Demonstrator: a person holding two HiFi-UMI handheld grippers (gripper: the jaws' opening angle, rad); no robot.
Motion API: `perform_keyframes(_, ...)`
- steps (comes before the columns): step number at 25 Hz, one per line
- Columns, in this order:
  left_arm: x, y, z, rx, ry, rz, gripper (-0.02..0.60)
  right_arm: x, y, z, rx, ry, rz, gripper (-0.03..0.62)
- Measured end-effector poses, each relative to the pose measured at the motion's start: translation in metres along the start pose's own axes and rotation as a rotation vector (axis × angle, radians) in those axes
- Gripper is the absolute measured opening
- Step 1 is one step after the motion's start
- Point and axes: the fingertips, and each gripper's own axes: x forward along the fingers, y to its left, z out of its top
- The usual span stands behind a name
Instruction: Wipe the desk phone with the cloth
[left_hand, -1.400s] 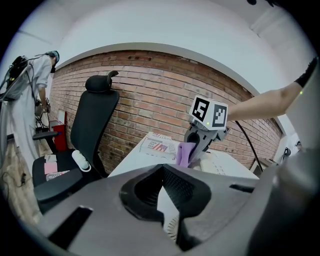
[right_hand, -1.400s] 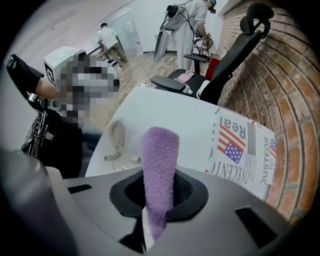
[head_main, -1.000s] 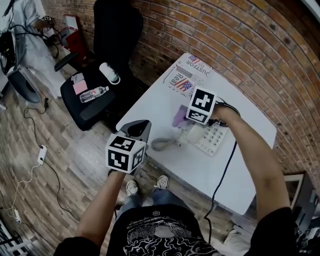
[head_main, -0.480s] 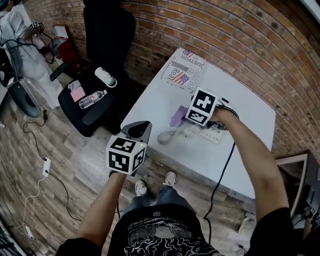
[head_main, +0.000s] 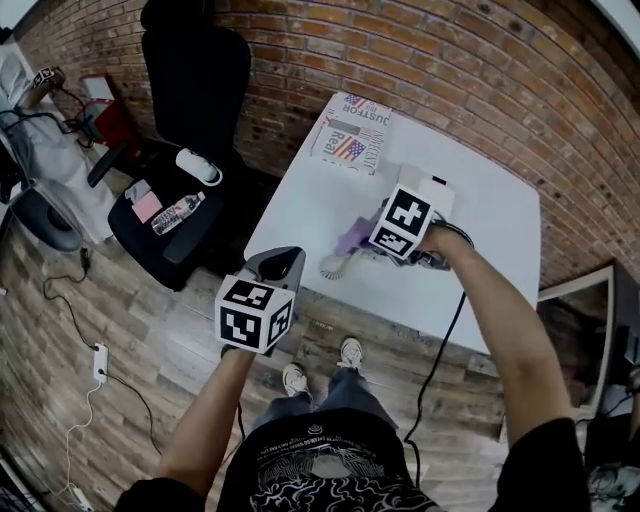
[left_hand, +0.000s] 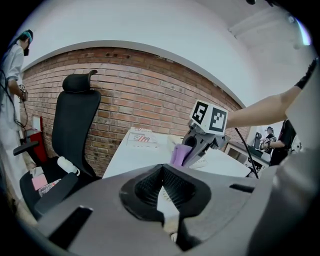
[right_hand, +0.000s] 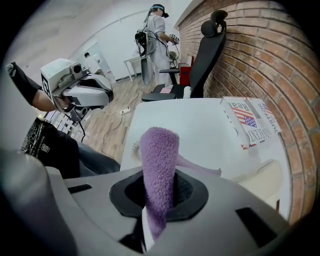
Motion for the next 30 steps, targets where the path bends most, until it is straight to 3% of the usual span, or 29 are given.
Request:
perform_keyframes(12, 0.011, -0.018, 0.019, 0.052, -0.017, -0.100, 0.006, -0.052, -0.013, 0.020, 0.098, -0.204, -0.136, 0.044)
perform_keyframes(20, 0.036, -0.028, 0.035, 0.054, -0.016, -0.132, 0.006, -0.123, -0.027, 0.031, 0.164, -0.471, -0.230, 0.043)
perform_keyframes(24, 0.048, -0.043, 0.056, 0.058, -0.040, -0.153, 0.006, -0.168, -0.024, 0.015, 0.219, -0.618, -0.308, 0.043)
perform_keyframes(30, 0.060, -0.080, 0.085, 0.115, -0.055, -0.198, 0.006, -0.233, -0.010, -0.026, 0.329, -0.803, -0.496, 0.044)
